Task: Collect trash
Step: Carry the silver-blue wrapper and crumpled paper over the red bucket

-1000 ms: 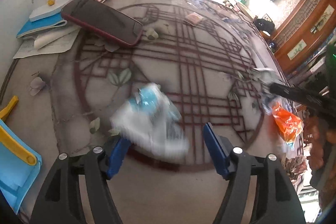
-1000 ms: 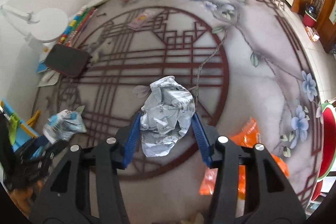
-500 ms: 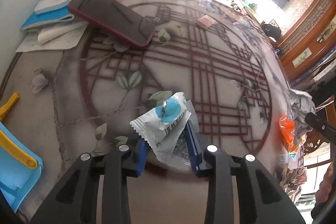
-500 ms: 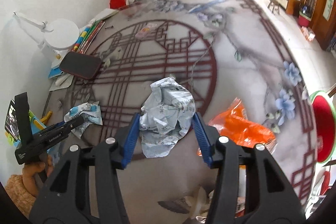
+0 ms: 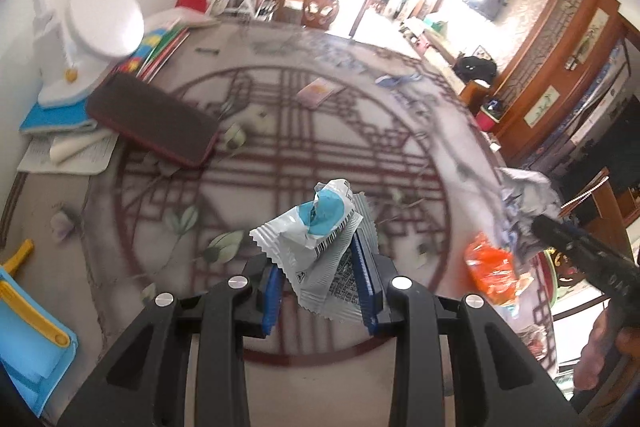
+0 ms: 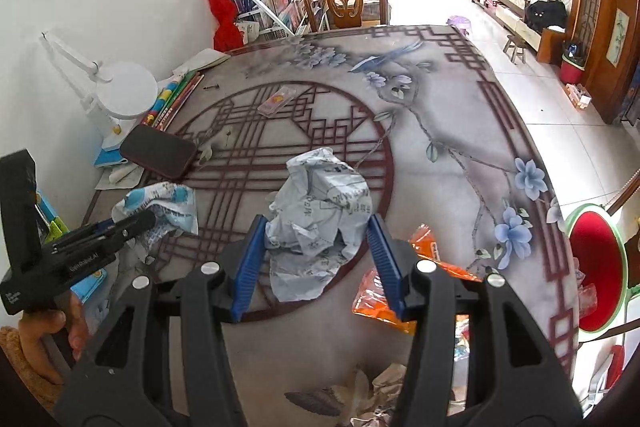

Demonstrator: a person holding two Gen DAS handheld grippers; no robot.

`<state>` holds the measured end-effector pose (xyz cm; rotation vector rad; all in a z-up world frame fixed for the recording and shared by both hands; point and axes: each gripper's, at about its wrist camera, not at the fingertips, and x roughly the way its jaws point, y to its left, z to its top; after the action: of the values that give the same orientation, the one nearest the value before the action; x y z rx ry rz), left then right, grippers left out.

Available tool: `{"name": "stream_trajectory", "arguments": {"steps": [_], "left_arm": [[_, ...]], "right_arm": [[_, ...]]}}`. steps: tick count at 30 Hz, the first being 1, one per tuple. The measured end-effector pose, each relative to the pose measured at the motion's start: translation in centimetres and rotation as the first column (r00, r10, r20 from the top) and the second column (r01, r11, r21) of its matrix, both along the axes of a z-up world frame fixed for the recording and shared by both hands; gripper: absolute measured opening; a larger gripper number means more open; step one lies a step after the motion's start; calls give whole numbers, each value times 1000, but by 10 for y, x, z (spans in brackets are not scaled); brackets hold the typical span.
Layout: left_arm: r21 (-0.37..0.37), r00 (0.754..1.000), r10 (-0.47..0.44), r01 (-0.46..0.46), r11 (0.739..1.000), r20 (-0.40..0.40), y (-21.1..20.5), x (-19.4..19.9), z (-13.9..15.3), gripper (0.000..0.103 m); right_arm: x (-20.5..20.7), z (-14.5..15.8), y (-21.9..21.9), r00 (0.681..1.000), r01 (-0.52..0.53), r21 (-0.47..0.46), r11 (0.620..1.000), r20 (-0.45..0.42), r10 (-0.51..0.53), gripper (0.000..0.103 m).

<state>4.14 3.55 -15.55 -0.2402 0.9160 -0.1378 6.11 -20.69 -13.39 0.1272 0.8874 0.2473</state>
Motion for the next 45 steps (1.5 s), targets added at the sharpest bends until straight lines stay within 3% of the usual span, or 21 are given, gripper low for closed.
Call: {"name": "stream_trajectory", "arguments": {"steps": [11, 24, 45], "left_arm": [[2, 997, -55, 55, 998, 49, -36, 3, 26, 29], [18, 995, -83, 83, 996, 53, -73, 8, 32, 29], [41, 993, -63, 59, 997, 100, -159, 11, 53, 29]], "right_arm": [[-9, 16, -29, 998, 47, 0, 999, 52, -47, 51], [-11, 11, -76, 995, 95, 2, 995, 36, -95, 51], [-4, 16, -159, 996, 72, 1, 997, 60, -72, 51]]}}
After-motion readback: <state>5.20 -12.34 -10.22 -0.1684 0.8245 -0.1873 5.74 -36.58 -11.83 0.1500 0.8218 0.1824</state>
